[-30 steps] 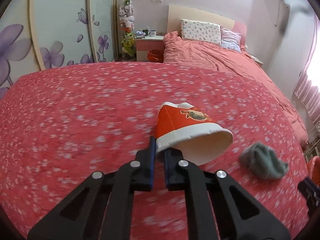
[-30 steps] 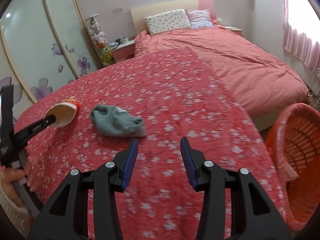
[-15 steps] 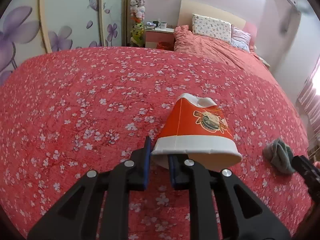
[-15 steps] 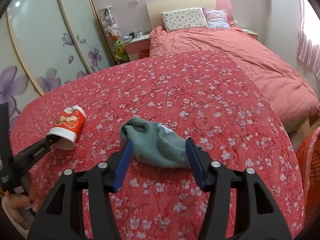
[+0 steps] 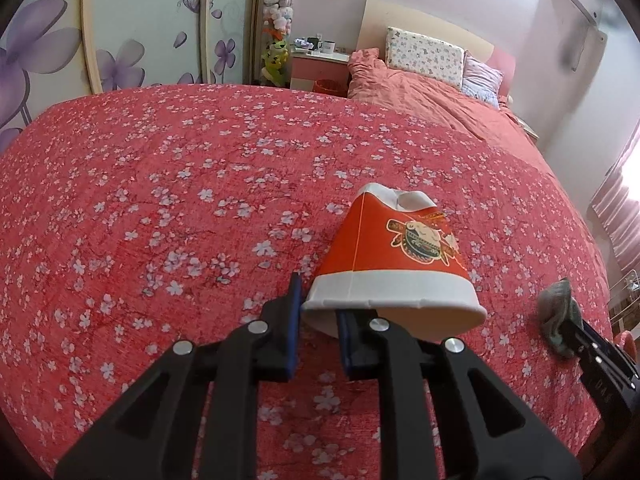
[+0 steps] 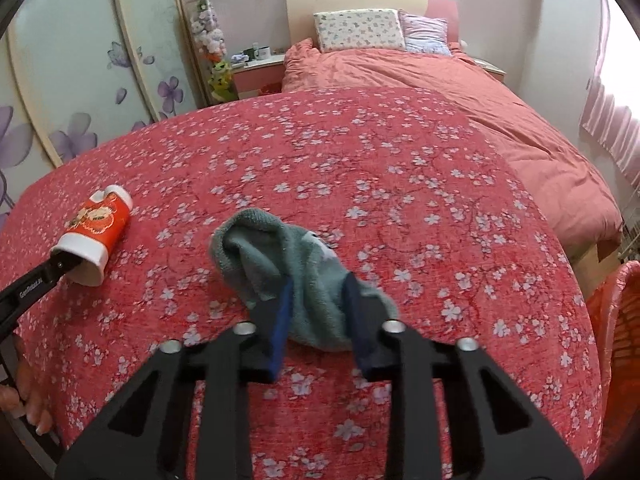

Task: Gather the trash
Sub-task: 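Grasp the orange paper cup with the left tool while the right grasps the grey sock, then carry paper cup and sock over the basket and open both tools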

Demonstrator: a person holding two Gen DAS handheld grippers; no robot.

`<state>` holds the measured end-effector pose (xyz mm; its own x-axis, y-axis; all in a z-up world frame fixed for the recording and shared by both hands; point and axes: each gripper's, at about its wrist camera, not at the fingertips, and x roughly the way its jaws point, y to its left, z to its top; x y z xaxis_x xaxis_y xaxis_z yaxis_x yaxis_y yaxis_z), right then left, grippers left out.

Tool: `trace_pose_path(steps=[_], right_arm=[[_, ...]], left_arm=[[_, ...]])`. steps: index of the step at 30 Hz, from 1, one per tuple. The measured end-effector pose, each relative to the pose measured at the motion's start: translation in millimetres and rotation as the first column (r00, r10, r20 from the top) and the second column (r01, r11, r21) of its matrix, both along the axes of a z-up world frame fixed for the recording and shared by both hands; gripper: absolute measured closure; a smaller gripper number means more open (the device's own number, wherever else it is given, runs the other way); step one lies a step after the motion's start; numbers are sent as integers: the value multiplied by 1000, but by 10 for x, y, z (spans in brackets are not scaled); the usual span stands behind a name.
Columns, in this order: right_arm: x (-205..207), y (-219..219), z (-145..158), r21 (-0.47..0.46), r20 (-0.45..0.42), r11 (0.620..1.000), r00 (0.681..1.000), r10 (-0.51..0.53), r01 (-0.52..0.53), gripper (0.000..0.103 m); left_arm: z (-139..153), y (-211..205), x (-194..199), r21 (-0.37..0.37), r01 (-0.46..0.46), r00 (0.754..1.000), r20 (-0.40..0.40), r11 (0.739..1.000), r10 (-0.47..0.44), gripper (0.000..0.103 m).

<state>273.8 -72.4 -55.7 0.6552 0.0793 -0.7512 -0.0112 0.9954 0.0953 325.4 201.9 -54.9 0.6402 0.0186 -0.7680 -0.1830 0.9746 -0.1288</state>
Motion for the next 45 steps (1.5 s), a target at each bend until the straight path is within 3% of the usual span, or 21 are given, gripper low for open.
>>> trace_pose_path(steps=[3,12,27,35,45], right_arm=[[-25,-78,14,28,2,1000,1000,-3,3,93],[-233,-212,185,65,50,998,999,-17,13,95],[-736,-634,679,123,168,989,981,-98,78,95],[-1104,-956,896,141,242,981,956,-166,134,95],[-1440,-1388,1000,174,303,963,919,-251,206,95]], left_arm=[[6,-1,-1,0,1,1000,4,1000,-1,86],[180,-109,-118,8,33,997,70,999,-34,95],[813,-443,-511,32,100,978,181,994,-104,95],[1151,-867,-776,50,173,958,225,984,-180,95],[1369,-1576,-1109,62,321,907,266,945,-326,95]])
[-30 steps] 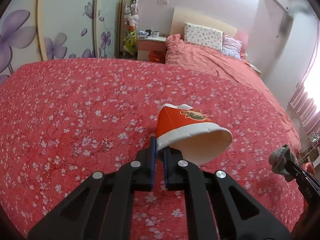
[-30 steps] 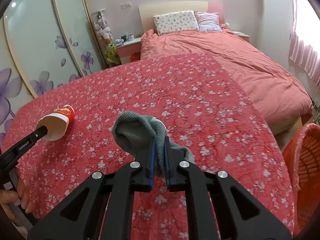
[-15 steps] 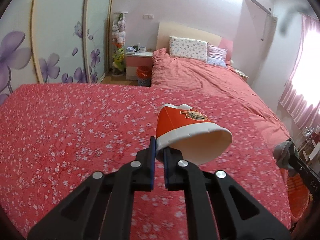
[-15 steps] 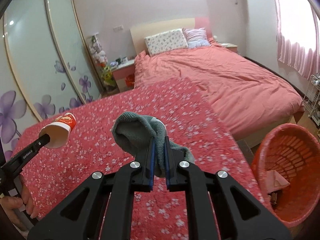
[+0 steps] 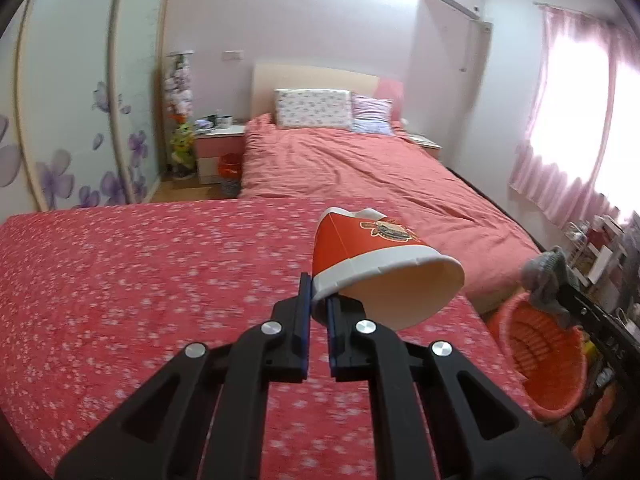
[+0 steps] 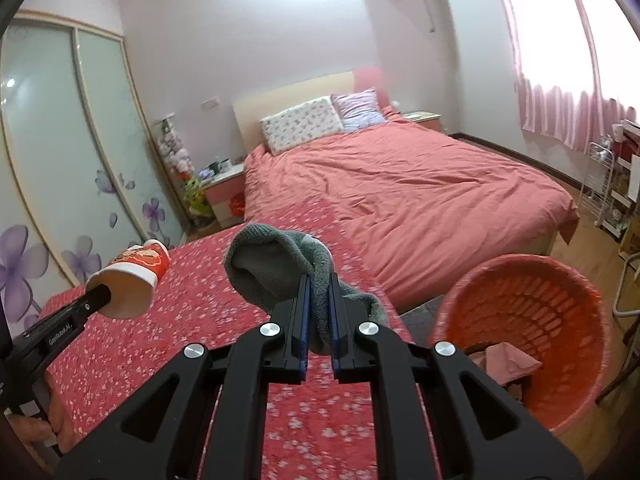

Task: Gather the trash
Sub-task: 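Carry paper cup and sock over the basket and open both tools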

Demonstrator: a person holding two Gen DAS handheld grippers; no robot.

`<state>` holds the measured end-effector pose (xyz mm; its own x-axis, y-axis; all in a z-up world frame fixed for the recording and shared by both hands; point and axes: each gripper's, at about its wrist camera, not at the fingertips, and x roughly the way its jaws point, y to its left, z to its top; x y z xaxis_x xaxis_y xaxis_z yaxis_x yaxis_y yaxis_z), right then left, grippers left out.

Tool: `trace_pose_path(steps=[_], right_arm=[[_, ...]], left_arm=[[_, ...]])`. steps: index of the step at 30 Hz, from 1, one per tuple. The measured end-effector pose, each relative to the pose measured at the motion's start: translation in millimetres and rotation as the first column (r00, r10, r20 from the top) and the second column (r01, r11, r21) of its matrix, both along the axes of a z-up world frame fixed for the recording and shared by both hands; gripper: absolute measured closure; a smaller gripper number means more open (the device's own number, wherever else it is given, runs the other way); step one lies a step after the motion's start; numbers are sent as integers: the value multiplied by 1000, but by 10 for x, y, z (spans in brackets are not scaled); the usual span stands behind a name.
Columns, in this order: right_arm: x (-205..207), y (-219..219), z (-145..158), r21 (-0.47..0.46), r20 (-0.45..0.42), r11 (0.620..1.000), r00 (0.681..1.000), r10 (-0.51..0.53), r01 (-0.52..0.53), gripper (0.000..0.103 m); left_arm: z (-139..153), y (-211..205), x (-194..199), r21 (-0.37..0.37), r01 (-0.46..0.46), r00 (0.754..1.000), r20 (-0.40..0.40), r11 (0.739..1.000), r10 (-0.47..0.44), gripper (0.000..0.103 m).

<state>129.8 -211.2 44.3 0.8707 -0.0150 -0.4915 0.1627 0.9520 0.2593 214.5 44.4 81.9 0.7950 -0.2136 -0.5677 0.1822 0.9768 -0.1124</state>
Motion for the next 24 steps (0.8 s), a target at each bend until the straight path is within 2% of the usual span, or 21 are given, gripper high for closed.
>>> trace_pose_path(steps=[10,24], right_arm=[[-354,-576,-23,43,37,992,992,-118,117,95],[-664,-1254,-204,66,30,959,960,-277,274,95]], left_arm=[[60,-760,-221,-20,163,987,15,986,-163,95],[-163,-1964,-481,-13,353,935,-25,936,-353,95]])
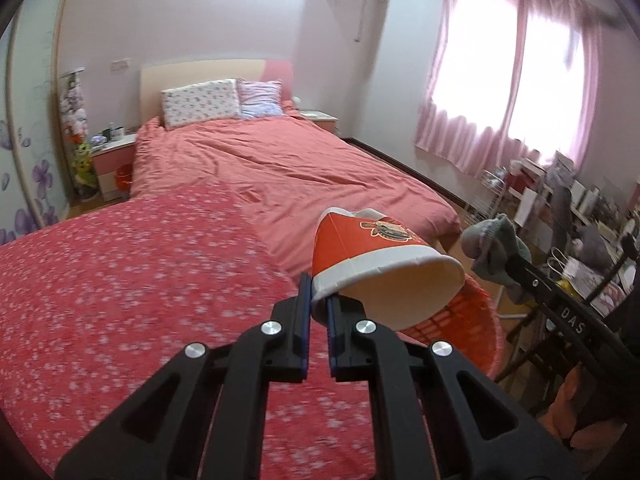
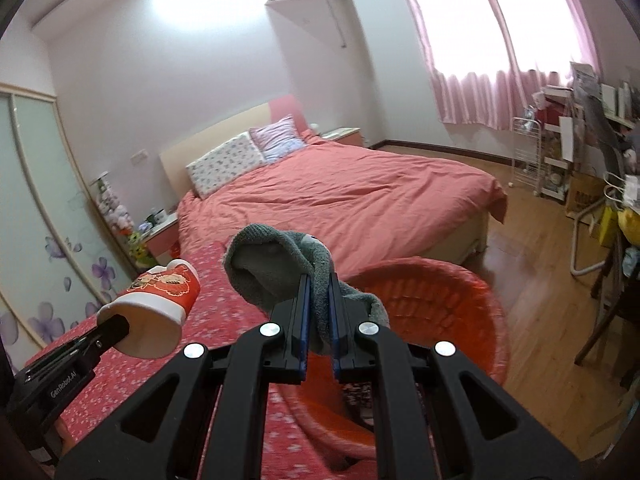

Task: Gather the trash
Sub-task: 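Carry paper cup and sock over the basket and open both tools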

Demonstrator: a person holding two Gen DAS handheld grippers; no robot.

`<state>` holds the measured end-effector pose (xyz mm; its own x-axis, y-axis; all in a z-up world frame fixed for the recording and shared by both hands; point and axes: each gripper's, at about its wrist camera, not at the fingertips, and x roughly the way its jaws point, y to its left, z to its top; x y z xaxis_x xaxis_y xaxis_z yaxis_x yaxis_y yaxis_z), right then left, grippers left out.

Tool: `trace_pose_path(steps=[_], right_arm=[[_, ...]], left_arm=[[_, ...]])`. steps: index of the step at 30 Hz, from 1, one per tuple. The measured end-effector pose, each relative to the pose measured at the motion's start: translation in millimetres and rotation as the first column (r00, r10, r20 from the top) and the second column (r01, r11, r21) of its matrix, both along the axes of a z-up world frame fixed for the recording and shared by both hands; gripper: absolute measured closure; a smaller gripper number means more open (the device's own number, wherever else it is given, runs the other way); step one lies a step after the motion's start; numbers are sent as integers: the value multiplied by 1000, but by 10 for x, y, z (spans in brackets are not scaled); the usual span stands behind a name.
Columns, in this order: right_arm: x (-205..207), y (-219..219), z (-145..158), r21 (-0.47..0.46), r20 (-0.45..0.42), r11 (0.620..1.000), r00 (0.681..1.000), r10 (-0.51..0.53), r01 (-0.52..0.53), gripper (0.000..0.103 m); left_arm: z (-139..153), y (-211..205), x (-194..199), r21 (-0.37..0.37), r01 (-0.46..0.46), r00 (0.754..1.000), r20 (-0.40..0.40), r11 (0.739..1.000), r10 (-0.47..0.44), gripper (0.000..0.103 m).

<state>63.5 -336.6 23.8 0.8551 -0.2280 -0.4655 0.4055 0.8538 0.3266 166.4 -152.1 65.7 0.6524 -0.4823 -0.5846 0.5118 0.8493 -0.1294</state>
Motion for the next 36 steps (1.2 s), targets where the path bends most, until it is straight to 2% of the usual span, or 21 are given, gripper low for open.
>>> trace_pose_path(steps=[10,17,21,25,28,36], right_arm=[[-59,-345,-158,63,-12,996,998,-64,65,95],[6,-615,-321,145,-38,987,997,-64,69,92],[93,-718,-453,209,-69,976,997,-47,60,76],[58,-687,-476,196,-88,978,995,-57,73,70],[-9,-638,-424,164,-85,983,994,-70,83,60],[-227,-286,-99,10,-22,998,998,-57,57,28]], left_arm=[[-275,-699,-56,26,100,993,-58,995,-99,95],[-561,-1020,35,51,127,984,-130,991,-120,92],[-750,-1054,105,77,117,982,-160,990,-104,75],[-836,-1000,160,88,96,982,-170,992,-80,73],[-808,-898,191,91,74,985,-165,993,-58,72],[-467,-313,-54,83,2,999,-46,997,2,53]])
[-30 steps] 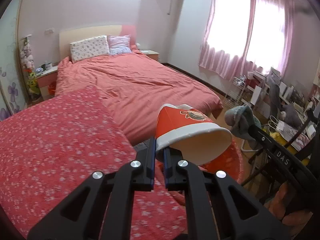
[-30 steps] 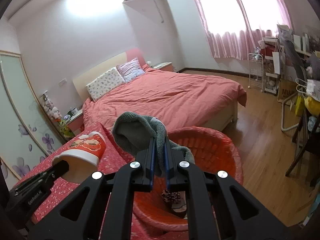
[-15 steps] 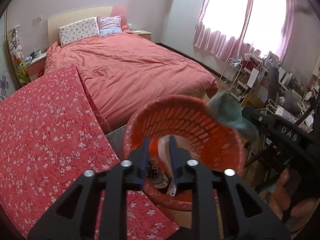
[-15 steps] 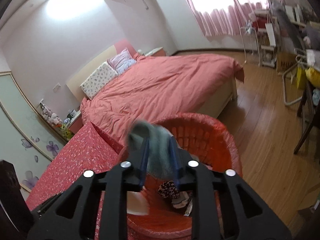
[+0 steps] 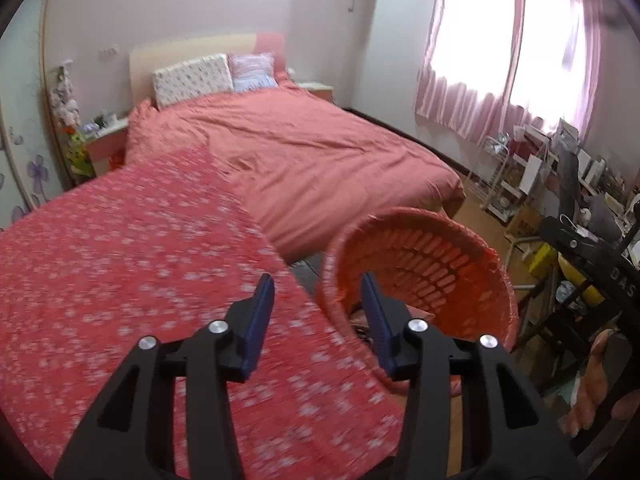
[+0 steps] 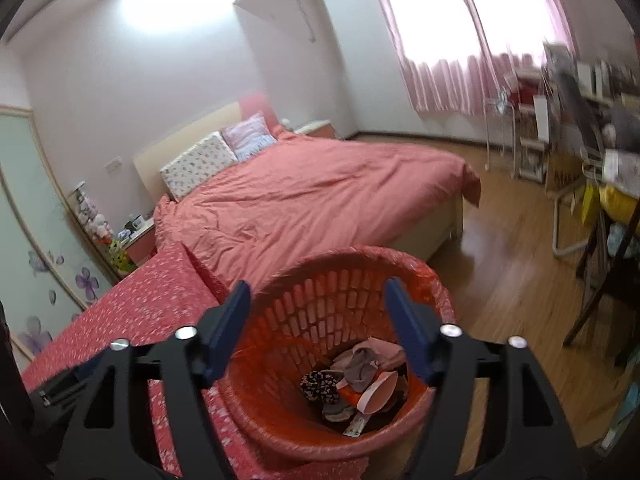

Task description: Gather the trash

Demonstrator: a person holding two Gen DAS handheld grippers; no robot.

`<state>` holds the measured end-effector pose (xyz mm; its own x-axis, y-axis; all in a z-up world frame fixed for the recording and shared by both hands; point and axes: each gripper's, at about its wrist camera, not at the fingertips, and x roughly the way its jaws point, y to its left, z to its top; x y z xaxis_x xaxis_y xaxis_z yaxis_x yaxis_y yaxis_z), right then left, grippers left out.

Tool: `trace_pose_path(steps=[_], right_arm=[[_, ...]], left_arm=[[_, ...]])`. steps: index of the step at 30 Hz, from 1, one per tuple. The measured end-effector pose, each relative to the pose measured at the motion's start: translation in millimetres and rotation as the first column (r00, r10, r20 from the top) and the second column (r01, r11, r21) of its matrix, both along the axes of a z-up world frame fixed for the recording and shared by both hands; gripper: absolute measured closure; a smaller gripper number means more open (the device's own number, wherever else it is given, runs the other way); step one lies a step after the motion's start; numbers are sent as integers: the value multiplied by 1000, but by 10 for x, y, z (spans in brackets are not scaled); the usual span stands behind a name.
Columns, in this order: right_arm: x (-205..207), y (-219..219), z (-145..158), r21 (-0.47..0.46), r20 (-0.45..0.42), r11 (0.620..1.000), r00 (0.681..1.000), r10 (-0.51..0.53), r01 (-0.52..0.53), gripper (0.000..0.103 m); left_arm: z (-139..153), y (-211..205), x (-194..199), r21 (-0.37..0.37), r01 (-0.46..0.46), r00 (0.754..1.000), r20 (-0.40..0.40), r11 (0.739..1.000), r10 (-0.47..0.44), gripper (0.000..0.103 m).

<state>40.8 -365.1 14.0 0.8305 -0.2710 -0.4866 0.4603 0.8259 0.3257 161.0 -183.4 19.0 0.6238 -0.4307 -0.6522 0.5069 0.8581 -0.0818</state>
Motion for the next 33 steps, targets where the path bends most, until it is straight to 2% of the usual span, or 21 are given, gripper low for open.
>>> trace_pose_path(steps=[1,3,6,9,11,15,24,33], right_arm=[[-28,61,32,-17,7,1000,1000,6,-6,25],[-141,230,106,-59,26,998,1000,7,-5,14],[-261,424,144,-103,44,995,999,5,0,5],[-377,641,169,-152,50,988,999,14,-7,2],[-450,772,164,-179,46,984,999,23,-14,2],[-580,1022,135,-223,31,975,999,33,-25,2],[-795,1351,51,-308,3,951,1000,-28,27,2],[-951,1452,-10,-314,-26,949,999,-43,33,2]], left_arm=[[44,106,-51,-7,-10,1000,14,1000,10,50],[130,317,-162,-21,-36,999,40,999,37,39],[235,606,-359,-34,-78,994,79,996,80,26],[275,875,-598,-40,-122,984,125,992,126,10],[279,1054,-777,-38,-161,973,163,986,165,5],[261,1328,-1041,-33,-228,953,197,973,230,4],[188,1829,-1456,-50,-365,906,211,930,367,4],[122,2005,-1679,-71,-411,891,183,909,416,4]])
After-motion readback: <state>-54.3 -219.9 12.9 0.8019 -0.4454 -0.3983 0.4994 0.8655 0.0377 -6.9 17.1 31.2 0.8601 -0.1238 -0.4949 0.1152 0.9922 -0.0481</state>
